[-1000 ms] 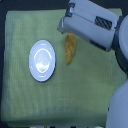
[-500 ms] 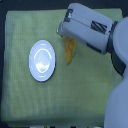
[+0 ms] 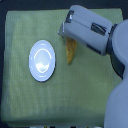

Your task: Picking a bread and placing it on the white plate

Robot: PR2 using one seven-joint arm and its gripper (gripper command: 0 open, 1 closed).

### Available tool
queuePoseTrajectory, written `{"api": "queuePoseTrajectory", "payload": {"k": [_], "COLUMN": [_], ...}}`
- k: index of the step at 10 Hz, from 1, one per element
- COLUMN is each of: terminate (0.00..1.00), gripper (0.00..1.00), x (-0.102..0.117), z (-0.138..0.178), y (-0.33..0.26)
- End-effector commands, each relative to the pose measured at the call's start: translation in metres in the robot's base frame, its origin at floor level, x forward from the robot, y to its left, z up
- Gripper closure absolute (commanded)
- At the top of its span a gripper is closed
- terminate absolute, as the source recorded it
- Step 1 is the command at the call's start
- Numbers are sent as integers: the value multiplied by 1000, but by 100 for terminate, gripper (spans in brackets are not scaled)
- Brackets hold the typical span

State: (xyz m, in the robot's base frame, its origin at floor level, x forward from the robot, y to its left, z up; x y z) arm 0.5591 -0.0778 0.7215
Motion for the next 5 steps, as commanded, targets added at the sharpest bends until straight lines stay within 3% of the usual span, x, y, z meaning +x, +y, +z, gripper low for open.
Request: {"api": "queuePoseTrajectory", "payload": {"k": [1,2,3,5], "terminate": [0,0,0,0], "gripper": [0,0,100,100], "x": [-3,-6,-6,-4], "z": [0,6,7,11], "y": [-17,-17,-15,-15]}}
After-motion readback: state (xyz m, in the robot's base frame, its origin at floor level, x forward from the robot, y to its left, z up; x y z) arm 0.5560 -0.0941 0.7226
